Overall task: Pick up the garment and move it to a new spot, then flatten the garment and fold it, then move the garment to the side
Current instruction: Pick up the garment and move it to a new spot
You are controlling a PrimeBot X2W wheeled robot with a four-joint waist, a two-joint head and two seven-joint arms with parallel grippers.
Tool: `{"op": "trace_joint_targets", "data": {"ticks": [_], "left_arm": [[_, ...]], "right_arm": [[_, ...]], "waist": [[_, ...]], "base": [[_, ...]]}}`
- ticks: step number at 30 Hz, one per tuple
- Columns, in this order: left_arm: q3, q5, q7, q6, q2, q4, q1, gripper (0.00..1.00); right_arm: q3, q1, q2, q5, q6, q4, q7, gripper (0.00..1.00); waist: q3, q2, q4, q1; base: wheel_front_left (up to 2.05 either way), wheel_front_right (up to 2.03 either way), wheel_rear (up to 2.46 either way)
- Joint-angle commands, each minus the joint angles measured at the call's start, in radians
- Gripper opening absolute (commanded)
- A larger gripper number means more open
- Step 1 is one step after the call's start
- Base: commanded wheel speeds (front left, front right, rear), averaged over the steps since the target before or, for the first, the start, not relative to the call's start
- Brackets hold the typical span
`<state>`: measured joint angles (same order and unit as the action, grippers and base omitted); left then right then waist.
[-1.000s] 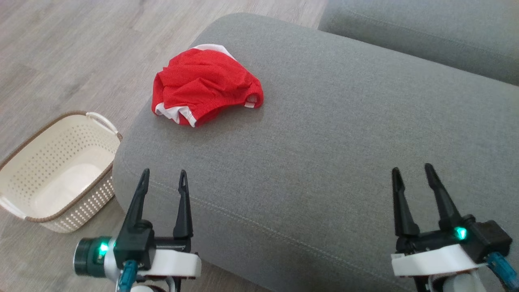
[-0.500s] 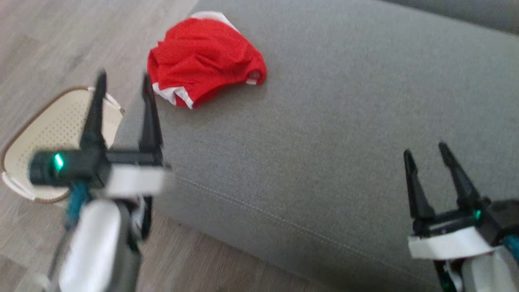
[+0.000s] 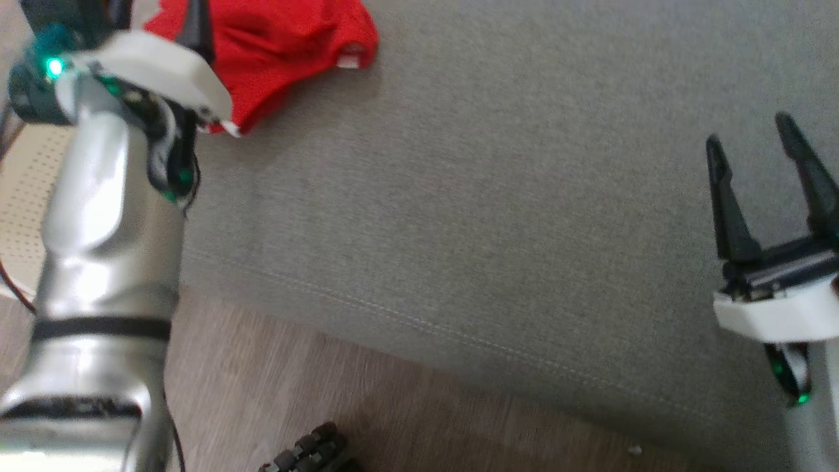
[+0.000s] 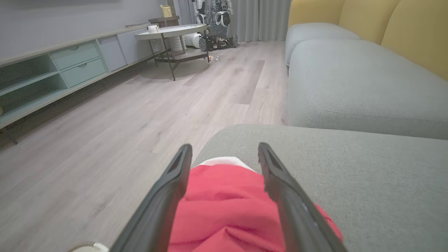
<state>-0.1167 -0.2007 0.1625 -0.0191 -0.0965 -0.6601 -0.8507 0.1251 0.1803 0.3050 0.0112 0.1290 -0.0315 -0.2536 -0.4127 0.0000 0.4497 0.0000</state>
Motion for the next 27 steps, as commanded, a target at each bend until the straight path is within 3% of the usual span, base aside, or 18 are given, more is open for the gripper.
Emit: {"op": "trace_joint_targets", "data": {"ticks": [1,8,17,18,27], "left_arm": [[0.041,-0.011,-0.011,-0.008,-0.055,-0.033,-0.073,1.00],[0.048,-0.038,-0.091,-0.037,-0.083,-0.314,-0.233,1.00],[0.042,-0.063,-0.125,-0.059,-0.086,-0.548,-0.262,1.00],[0.043,-0.066,-0.119,-0.060,-0.088,-0.558,-0.265,0.00],[0.006,-0.030,0.070,-0.059,-0.137,-0.548,-0.299,0.00]], "right_arm": [[0.019,0.032,0.018,-0.005,0.002,0.040,-0.008,1.00],[-0.003,0.086,0.054,-0.011,0.002,0.061,-0.008,1.00],[-0.008,0.124,0.045,-0.015,0.002,0.074,-0.008,1.00],[-0.008,0.126,0.042,-0.016,0.002,0.074,-0.008,1.00],[-0.016,0.130,0.009,-0.009,0.002,0.055,-0.008,1.00]], "waist": [[-0.069,0.0000,-0.047,0.0000],[-0.165,0.0000,-0.096,0.0000],[-0.223,0.0000,-0.143,0.0000],[-0.224,0.0000,-0.145,0.0000],[-0.166,0.0000,-0.164,0.0000]], "base": [[0.00,0.00,0.00],[0.00,0.00,0.00],[0.00,0.00,0.00],[0.00,0.00,0.00],[0.00,0.00,0.00]]}}
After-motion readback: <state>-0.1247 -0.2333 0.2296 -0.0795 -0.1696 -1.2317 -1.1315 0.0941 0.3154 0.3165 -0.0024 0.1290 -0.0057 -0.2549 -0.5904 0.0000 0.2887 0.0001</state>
